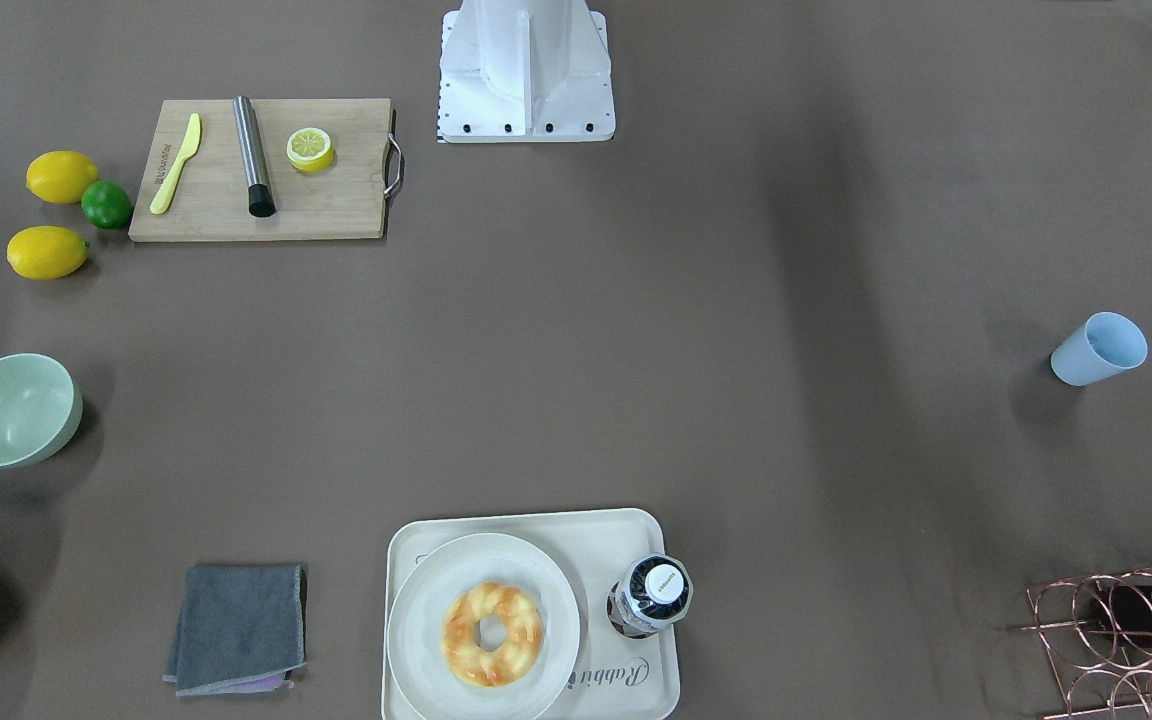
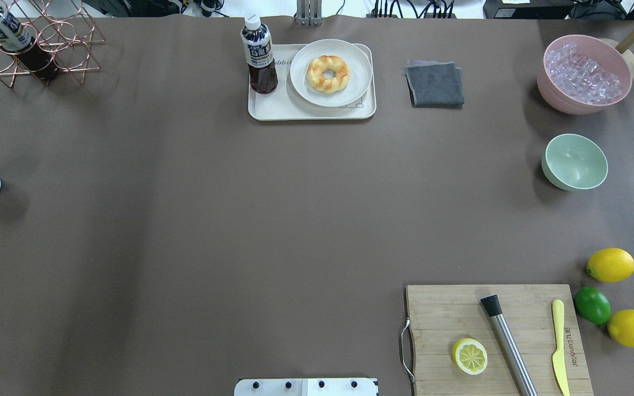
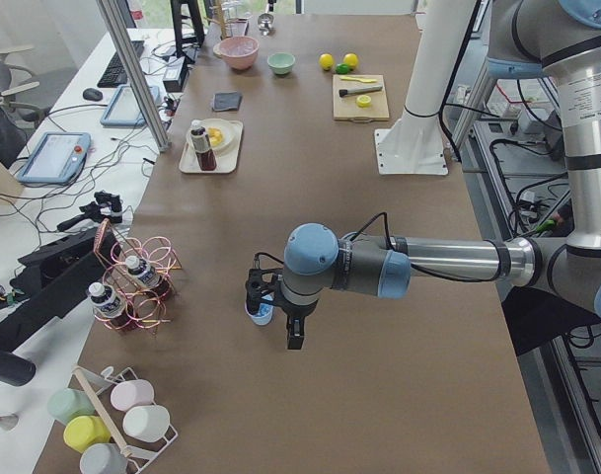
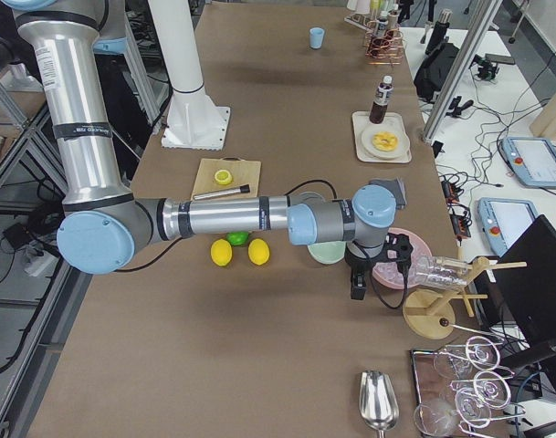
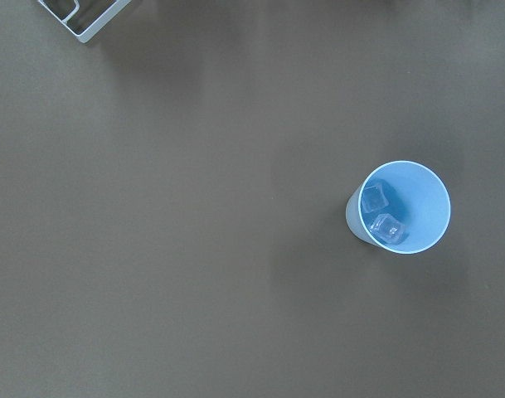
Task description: Pour ice into bowl
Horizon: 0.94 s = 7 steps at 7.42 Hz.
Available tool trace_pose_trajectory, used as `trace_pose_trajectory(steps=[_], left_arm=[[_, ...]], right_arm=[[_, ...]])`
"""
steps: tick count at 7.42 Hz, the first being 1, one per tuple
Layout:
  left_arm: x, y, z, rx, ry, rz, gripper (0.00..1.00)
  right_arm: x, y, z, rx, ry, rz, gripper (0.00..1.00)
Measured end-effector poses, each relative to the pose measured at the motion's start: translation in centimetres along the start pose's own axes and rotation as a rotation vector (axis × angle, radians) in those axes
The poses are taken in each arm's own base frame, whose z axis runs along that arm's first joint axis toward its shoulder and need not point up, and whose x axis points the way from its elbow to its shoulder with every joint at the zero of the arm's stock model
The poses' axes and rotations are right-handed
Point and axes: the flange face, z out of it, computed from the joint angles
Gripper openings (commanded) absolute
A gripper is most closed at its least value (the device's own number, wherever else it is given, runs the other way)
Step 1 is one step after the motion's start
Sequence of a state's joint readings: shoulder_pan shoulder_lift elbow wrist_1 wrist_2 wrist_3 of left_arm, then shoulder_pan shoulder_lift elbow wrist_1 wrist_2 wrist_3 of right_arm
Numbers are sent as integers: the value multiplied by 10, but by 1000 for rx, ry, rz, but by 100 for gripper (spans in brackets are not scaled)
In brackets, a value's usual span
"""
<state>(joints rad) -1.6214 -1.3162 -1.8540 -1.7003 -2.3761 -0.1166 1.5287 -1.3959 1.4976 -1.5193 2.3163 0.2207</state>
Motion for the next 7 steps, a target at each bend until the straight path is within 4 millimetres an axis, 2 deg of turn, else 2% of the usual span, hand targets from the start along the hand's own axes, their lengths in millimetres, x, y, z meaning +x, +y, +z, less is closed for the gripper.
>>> trace_pose_trajectory(steps=[4, 7], left_arm=[[0, 5, -1, 4, 23, 3, 97], [14, 8, -17, 34, 41, 18, 97]], right_arm=[[1, 0, 2, -4, 1, 1, 99], [-3, 2, 10, -16, 2, -5, 99]])
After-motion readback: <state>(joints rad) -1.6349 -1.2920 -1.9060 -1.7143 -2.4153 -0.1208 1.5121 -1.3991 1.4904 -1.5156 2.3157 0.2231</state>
